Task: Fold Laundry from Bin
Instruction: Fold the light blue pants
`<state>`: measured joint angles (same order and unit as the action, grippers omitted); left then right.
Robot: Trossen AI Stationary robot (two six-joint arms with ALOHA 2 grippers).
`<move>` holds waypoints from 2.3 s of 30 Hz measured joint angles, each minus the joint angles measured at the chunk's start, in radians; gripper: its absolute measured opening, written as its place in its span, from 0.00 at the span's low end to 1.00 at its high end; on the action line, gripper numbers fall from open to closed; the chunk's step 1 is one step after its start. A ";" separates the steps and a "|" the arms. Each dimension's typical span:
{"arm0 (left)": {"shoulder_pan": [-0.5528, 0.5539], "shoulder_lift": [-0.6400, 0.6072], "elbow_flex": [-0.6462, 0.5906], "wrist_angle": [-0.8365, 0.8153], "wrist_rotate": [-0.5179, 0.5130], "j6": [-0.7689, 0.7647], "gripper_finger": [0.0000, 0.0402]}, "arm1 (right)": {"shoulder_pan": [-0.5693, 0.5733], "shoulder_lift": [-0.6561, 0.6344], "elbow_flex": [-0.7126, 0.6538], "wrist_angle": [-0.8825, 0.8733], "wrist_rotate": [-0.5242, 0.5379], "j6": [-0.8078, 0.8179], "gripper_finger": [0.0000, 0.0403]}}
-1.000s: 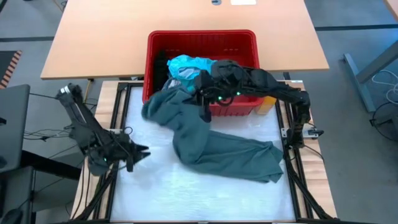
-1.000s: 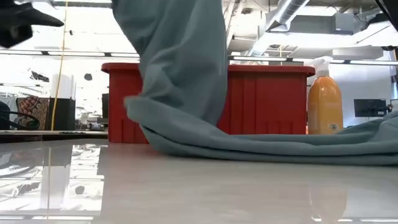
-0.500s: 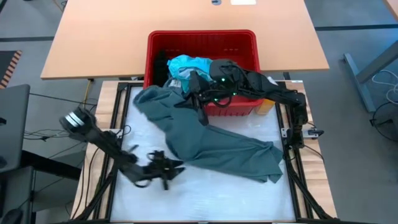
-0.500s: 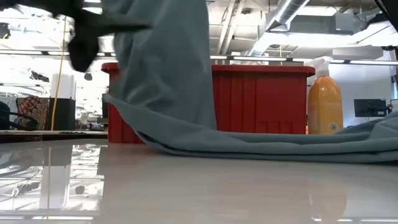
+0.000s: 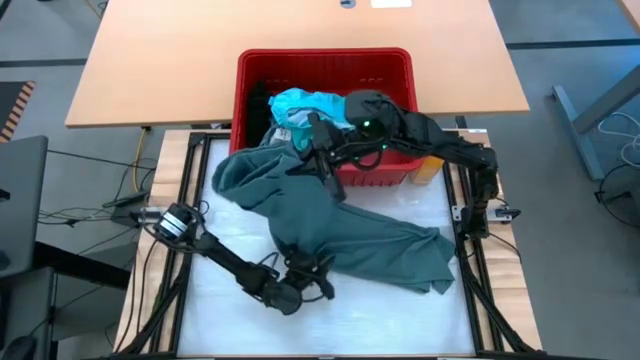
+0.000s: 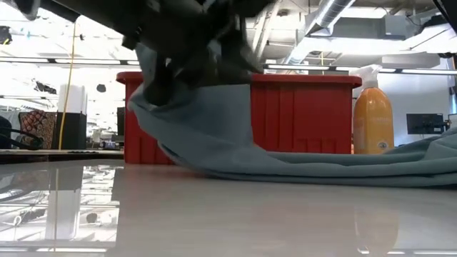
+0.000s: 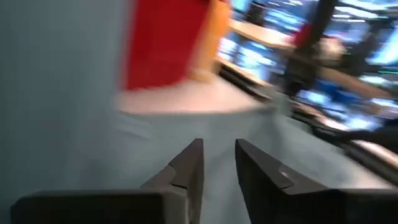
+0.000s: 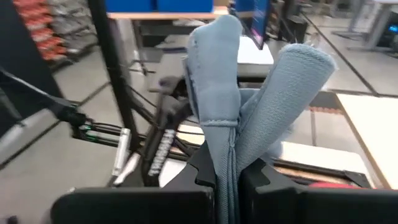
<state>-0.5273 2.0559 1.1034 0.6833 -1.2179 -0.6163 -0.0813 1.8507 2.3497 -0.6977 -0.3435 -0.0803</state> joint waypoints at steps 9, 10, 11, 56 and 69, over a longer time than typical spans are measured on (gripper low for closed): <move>0.100 0.008 0.036 -0.204 -0.110 -0.115 0.01 | -0.001 -0.043 0.001 -0.020 -0.220 -0.035 0.09; 0.111 0.008 0.036 -0.224 -0.106 -0.130 0.01 | 0.000 -0.045 0.001 -0.035 -0.249 -0.047 0.09; 0.119 0.008 0.036 -0.250 -0.107 -0.142 0.01 | 0.000 -0.048 0.001 -0.054 -0.276 -0.070 0.09; 0.030 -0.197 0.122 -2.253 0.146 -1.552 0.00 | 0.151 -0.191 -0.483 -0.770 -0.166 -0.498 0.09; 0.015 -0.220 0.089 -2.252 0.211 -1.513 0.00 | 0.226 -0.219 -0.655 -0.784 -0.065 -0.357 0.09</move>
<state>-0.5119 1.8359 1.1925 -1.5688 -1.0065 -2.1290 0.1443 1.6321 1.6950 -1.4820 -0.4082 -0.4373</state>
